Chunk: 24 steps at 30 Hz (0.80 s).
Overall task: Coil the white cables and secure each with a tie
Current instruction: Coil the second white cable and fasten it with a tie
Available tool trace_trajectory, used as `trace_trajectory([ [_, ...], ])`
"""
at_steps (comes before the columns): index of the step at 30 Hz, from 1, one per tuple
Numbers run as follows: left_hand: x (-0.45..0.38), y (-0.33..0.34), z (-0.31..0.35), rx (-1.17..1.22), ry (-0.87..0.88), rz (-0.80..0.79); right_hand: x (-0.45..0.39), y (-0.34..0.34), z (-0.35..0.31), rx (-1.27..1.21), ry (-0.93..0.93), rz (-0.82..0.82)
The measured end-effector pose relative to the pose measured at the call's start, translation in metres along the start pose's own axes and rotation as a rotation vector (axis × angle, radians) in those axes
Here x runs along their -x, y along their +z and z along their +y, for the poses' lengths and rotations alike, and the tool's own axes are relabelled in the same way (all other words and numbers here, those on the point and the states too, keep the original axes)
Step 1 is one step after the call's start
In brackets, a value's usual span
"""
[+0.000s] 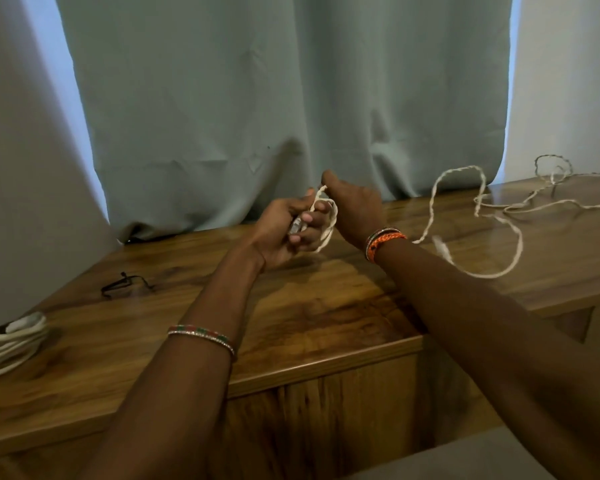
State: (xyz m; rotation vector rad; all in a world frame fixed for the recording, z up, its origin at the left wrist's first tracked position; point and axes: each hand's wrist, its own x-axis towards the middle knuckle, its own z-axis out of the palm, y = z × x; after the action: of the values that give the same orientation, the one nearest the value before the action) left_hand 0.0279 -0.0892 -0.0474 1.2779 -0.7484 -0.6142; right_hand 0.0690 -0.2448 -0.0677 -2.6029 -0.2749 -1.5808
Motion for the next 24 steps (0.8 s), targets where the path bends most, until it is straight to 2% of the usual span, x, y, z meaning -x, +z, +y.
trace_trajectory([
  [4, 0.003, 0.006, 0.003, 0.092, 0.140, -0.079, 0.007, 0.015, 0.004, -0.087, 0.092, -0.190],
  [8, 0.003, 0.007, 0.001, 0.167, 0.255, -0.076, 0.024, 0.014, 0.007, 0.032, 0.044, -0.368],
  [10, 0.001, 0.003, 0.000, 0.199, 0.274, -0.071, 0.029, 0.011, -0.003, 0.058, 0.001, -0.400],
  [16, -0.004, -0.025, 0.002, 0.382, 0.372, 0.141, 0.034, 0.001, -0.032, 0.142, -0.083, -0.488],
  [20, -0.008, -0.043, -0.006, 0.385, 0.314, 0.295, 0.036, -0.004, -0.039, 0.139, -0.217, -0.541],
  [24, -0.009, -0.046, -0.010, 0.335, 0.268, 0.380, 0.041, -0.011, -0.046, 0.042, -0.364, -0.505],
])
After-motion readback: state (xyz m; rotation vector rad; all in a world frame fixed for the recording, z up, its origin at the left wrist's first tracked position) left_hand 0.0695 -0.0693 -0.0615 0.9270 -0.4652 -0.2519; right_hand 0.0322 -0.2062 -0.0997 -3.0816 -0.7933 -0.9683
